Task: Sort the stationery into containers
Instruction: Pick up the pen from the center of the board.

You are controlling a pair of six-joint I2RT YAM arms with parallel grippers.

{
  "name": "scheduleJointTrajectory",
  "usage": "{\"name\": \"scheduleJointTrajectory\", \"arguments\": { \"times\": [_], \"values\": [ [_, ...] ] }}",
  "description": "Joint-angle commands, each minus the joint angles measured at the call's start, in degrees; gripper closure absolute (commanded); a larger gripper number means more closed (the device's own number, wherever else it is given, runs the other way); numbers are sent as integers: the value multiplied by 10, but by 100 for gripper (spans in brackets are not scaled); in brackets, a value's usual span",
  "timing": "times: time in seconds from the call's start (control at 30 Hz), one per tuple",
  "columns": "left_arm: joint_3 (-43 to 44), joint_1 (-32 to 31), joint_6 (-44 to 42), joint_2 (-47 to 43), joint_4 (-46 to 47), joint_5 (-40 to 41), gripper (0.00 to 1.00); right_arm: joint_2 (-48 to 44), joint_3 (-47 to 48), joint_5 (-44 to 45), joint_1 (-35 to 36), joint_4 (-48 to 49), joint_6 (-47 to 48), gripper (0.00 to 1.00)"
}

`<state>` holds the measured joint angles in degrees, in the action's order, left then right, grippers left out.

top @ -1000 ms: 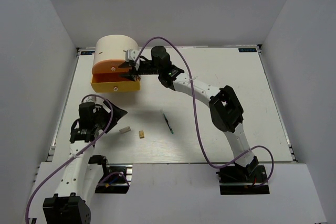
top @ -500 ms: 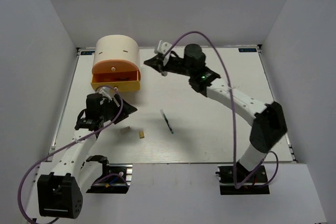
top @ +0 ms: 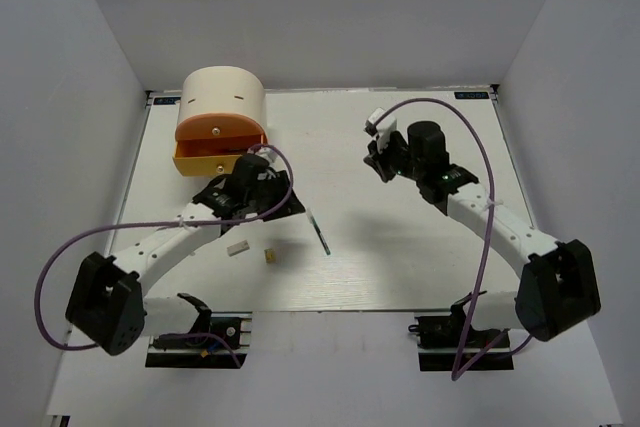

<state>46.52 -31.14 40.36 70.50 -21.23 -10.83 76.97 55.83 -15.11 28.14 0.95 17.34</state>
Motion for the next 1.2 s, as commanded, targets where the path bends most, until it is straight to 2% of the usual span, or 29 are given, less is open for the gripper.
{"name": "scheduleJointTrajectory", "arguments": {
  "times": [0.0, 0.07, 0.1, 0.13, 0.27, 0.5, 0.6, 0.93, 1.17],
  "values": [
    [62, -61, 37, 66, -56, 109, 48, -56, -19, 11, -21, 1, -13, 96],
    [113, -88, 50, 113, -103, 129, 52, -80, -45, 12, -29, -2, -18, 96],
    [129, -112, 70, 135, -118, 147, 53, -85, -58, 11, -40, -2, -19, 96],
    [154, -121, 81, 174, -142, 152, 53, -101, -70, 11, -43, -3, -24, 95],
    [197, -142, 132, 240, -183, 163, 51, -135, -110, 8, -65, -5, -32, 95],
    [217, -147, 157, 283, -187, 174, 39, -178, -155, -4, -89, -2, -46, 93],
    [235, -147, 157, 312, -187, 181, 38, -183, -166, -11, -97, 2, -56, 93],
    [302, -147, 157, 391, -212, 188, 38, -194, -178, -21, -114, 5, -60, 92],
    [302, -147, 157, 408, -237, 188, 45, -206, -193, -21, -124, 14, -65, 92]
  ]
}}
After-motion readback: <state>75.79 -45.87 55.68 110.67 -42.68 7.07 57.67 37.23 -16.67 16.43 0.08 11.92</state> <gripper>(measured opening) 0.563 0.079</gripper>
